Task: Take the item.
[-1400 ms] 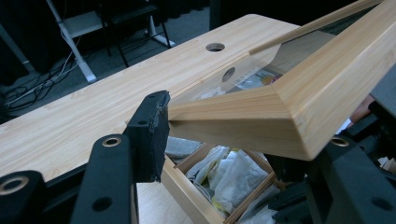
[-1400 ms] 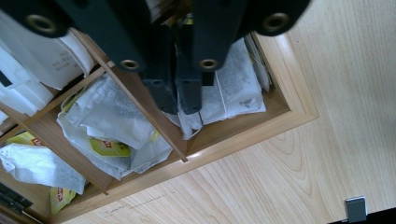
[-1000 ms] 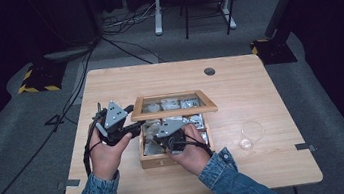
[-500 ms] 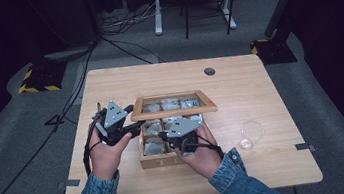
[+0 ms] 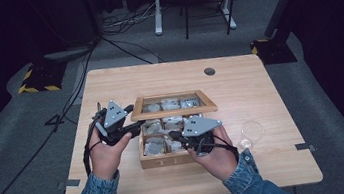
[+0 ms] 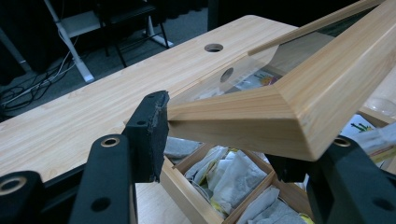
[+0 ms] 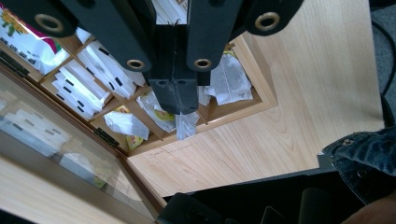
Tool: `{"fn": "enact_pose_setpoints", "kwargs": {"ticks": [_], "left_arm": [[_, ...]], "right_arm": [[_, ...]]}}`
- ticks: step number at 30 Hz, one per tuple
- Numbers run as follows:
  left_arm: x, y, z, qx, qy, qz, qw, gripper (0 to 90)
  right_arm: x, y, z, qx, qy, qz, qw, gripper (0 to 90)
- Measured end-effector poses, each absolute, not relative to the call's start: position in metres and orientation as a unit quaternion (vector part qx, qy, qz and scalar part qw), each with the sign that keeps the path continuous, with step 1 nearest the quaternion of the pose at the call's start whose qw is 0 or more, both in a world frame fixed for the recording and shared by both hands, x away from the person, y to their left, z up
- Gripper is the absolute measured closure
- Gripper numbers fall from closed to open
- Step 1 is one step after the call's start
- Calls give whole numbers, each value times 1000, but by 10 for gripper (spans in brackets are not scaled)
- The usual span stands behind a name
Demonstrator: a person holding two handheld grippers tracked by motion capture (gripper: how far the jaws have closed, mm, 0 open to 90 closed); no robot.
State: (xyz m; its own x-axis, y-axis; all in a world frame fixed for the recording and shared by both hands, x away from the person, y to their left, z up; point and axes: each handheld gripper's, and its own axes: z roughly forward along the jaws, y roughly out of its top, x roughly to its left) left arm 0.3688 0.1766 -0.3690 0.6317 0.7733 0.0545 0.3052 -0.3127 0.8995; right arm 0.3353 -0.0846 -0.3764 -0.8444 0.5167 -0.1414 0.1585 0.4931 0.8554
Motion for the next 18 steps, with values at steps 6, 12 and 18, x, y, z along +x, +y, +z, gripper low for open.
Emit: {"fn": "enact_pose_setpoints", "kwargs": {"ticks": [6, 12, 18], "left_arm": [[369, 177, -369, 771, 349, 247, 472, 455], [369, 177, -369, 771, 350, 247, 472, 455], [369, 177, -369, 771, 350, 248, 471, 455]], "right_arm": [[336, -97, -373, 218, 838, 465, 184, 900], [335, -111, -369, 229, 833, 467, 189, 900], [334, -122, -366, 236, 828, 469, 194, 900]]}}
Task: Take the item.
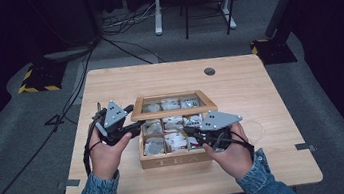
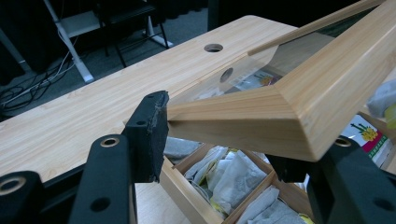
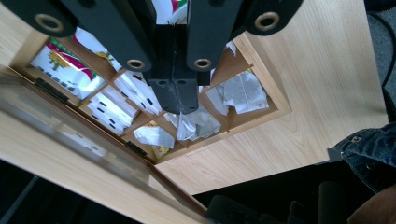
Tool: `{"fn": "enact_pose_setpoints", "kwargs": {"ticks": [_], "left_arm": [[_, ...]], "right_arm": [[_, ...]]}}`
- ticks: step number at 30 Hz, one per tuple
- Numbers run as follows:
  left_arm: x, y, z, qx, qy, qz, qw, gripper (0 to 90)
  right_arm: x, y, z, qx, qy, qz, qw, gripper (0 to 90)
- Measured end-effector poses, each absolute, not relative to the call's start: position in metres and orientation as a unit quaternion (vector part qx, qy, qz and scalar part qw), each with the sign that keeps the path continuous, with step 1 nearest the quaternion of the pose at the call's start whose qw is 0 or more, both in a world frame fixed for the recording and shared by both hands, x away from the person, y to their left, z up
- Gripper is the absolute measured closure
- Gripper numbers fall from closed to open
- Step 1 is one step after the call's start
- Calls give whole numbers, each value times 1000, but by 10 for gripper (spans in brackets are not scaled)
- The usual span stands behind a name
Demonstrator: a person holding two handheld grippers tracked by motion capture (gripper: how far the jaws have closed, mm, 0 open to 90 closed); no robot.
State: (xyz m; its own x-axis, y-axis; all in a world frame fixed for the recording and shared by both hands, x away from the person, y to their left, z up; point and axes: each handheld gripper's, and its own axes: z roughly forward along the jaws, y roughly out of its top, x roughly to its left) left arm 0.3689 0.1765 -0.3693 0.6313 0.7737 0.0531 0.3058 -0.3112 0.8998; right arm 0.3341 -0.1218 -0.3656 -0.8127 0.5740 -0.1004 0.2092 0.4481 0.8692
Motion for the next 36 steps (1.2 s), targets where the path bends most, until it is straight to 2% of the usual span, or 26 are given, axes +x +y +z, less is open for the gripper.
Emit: {"fn": "enact_pose_setpoints", "kwargs": {"ticks": [18, 36], "left_arm": [[369, 176, -369, 771, 349, 250, 470, 455], [369, 175, -370, 773, 350, 253, 465, 451]], "right_arm": [[328, -175, -357, 281, 810, 475, 198, 900], [318, -231, -362, 328, 780, 491, 206, 900]]}}
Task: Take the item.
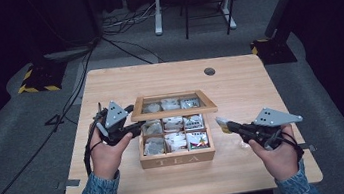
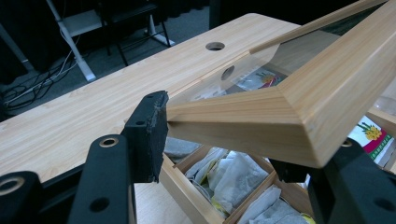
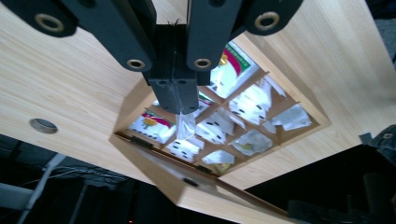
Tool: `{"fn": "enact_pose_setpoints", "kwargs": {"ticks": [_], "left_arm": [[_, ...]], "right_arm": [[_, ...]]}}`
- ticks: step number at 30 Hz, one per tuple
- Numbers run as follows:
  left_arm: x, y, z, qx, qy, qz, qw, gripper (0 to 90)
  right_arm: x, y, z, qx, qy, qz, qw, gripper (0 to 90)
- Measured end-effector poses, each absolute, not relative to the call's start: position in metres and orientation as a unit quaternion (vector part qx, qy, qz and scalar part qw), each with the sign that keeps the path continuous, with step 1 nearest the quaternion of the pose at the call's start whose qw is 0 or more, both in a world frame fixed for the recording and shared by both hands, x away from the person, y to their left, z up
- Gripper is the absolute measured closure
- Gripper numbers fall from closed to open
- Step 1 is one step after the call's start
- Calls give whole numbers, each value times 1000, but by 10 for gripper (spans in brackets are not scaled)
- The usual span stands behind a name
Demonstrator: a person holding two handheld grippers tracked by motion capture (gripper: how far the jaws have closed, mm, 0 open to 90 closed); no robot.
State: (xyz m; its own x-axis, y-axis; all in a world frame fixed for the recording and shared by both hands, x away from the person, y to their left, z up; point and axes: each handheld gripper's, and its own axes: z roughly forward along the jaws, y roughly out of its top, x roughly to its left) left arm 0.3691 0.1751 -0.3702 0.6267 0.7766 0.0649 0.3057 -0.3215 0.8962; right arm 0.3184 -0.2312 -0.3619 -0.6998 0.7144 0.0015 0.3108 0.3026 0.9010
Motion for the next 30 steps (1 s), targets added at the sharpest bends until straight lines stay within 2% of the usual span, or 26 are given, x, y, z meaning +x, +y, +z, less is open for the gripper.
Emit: {"fn": "enact_pose_setpoints", "kwargs": {"ticks": [16, 30], "left_arm": [[369, 175, -370, 773, 350, 253, 464, 452], [369, 175, -370, 774, 350, 252, 463, 451]], "right_arm": [[326, -272, -372, 395, 762, 454, 240, 900], [330, -299, -388, 436, 756, 430, 234, 900]]}}
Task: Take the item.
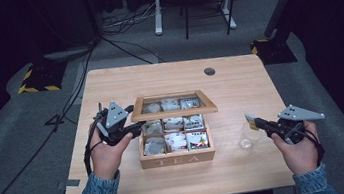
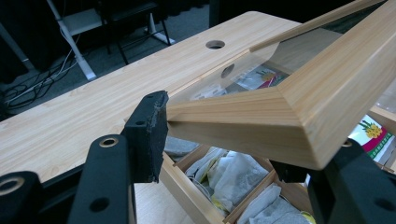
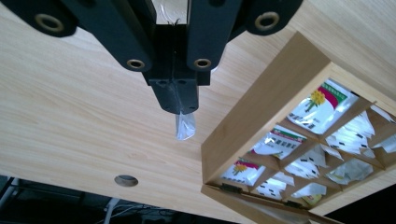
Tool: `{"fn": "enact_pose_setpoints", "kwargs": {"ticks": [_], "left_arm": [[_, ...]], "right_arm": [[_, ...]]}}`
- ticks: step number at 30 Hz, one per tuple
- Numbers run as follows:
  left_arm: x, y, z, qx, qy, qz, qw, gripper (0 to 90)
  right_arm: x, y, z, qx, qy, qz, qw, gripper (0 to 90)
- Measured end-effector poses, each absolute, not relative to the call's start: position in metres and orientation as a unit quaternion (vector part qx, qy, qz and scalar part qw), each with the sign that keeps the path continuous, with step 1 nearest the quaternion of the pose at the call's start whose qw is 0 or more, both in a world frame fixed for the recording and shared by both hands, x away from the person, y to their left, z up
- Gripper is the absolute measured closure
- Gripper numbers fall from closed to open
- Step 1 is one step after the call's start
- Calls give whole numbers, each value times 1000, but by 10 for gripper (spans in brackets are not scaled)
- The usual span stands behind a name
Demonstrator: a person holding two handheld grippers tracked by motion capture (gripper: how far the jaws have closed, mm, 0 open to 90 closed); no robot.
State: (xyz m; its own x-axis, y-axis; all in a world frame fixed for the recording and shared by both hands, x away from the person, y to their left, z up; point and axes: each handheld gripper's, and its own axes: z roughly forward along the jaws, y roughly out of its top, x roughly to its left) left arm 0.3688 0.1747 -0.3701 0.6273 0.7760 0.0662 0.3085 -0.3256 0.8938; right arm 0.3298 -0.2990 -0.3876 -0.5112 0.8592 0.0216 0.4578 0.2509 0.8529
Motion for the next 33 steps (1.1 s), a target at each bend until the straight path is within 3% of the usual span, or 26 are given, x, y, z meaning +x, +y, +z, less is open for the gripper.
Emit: {"fn": "enact_pose_setpoints", "kwargs": {"ticks": [19, 21, 25, 33], "left_arm": [[369, 175, -370, 774, 351, 251, 464, 450], [369, 175, -370, 774, 350, 251, 464, 449], [369, 175, -370, 774, 350, 251, 464, 450], [368, 175, -371, 775, 349, 252, 462, 449]], "right_arm": [[331, -305, -402, 453, 752, 430, 211, 900], [331, -306, -402, 455, 748, 439, 199, 797], [332, -308, -400, 452, 744, 445, 210, 712], [335, -312, -399, 450, 737, 450, 227, 613]]}}
